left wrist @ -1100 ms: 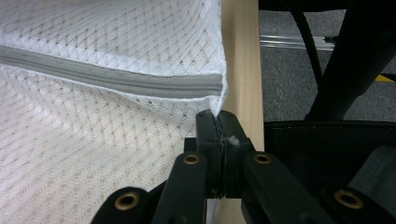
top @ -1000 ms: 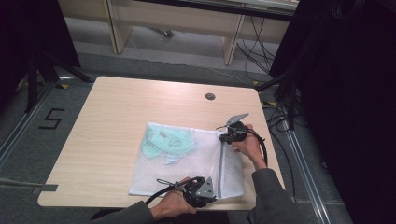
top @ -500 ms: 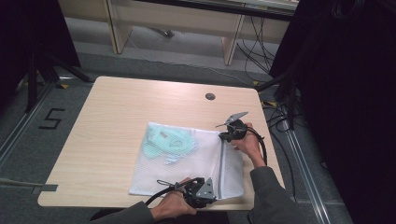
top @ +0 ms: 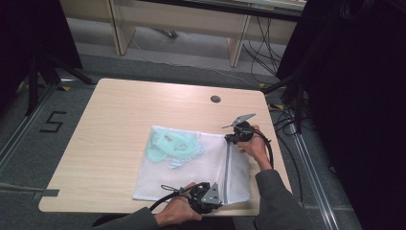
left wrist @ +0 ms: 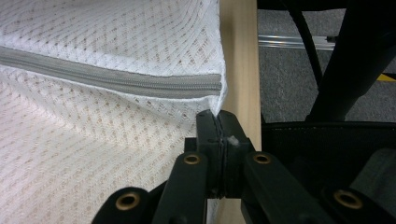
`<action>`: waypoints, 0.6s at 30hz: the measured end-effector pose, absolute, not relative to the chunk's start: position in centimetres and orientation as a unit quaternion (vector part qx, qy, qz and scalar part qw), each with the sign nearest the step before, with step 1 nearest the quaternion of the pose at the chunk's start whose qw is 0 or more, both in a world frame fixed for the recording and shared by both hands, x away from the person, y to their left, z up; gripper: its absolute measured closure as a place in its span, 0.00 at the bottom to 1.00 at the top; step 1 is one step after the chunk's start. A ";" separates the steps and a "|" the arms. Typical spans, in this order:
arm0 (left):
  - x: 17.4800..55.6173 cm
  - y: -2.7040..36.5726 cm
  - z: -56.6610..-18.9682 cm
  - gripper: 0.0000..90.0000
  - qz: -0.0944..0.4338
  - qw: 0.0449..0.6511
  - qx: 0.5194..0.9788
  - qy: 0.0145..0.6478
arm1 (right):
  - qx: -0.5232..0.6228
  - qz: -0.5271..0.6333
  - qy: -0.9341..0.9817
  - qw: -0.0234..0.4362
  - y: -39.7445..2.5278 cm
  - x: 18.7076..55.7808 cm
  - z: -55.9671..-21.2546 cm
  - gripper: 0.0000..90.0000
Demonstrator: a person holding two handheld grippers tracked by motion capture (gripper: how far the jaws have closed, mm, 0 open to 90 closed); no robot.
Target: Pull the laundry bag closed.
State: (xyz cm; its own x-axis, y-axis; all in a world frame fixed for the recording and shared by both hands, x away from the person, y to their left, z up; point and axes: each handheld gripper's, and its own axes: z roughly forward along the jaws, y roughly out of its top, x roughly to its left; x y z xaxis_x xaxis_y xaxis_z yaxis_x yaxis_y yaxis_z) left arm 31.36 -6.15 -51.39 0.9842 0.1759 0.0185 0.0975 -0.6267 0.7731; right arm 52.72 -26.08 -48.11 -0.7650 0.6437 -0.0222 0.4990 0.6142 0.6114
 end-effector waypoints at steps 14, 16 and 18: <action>31.3 -6.1 -51.2 0.99 0.037 0.427 0.901 0.073 | 0.323 0.310 0.886 0.124 -26.0 53.3 -47.9 0.97; 31.2 -6.2 -51.2 0.99 0.039 0.427 0.901 0.071 | 0.331 0.306 0.883 0.131 -25.9 53.5 -48.1 0.97; 31.2 -6.2 -51.3 0.99 0.039 0.426 0.901 0.071 | 0.333 0.306 0.884 0.113 -26.1 53.5 -48.1 0.97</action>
